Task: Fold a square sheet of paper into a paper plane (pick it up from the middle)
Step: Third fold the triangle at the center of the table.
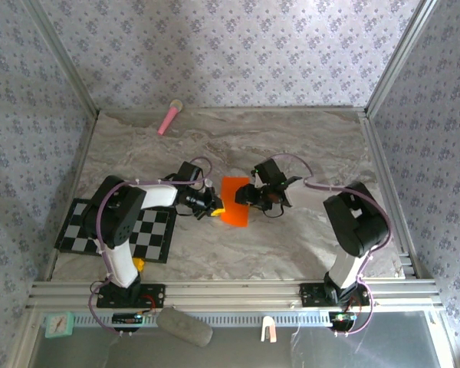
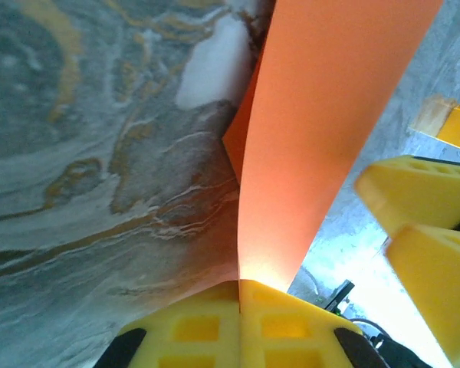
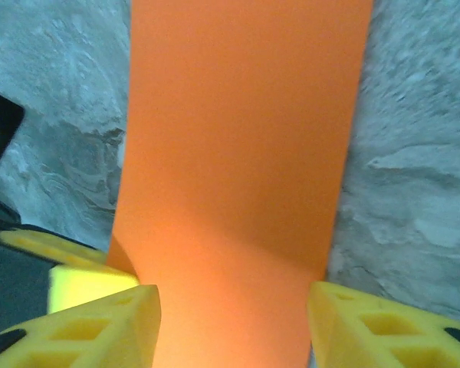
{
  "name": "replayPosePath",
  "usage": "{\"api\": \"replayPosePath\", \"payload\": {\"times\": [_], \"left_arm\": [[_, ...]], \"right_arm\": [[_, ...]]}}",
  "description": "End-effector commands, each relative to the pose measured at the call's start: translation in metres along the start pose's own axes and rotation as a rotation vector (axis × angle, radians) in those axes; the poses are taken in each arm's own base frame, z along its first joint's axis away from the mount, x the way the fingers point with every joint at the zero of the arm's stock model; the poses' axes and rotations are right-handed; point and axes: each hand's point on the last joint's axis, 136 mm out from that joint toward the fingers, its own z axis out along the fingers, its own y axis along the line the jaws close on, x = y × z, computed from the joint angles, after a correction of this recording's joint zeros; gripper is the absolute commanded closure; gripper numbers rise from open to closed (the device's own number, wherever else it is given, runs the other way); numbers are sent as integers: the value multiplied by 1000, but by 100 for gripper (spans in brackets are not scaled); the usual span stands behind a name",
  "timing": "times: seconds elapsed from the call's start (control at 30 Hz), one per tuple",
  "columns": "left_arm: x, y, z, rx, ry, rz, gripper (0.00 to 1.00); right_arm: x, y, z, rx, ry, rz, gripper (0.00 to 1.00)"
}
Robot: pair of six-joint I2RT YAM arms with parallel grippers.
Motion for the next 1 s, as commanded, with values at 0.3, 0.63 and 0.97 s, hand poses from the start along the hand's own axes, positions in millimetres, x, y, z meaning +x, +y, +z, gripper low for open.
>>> {"api": "replayPosePath", "payload": {"times": [0.3, 0.63, 0.97], "left_arm": [[-6, -17, -17, 25, -72, -112, 100], [-3, -29, -19, 32, -72, -130, 100], [0, -31, -18, 25, -69, -140, 100]], "right_arm": [[-8, 34, -58, 10, -293, -581, 29], [29, 62, -49, -25, -396, -1034, 28], [46, 60, -11, 39, -355, -1209, 29]]}}
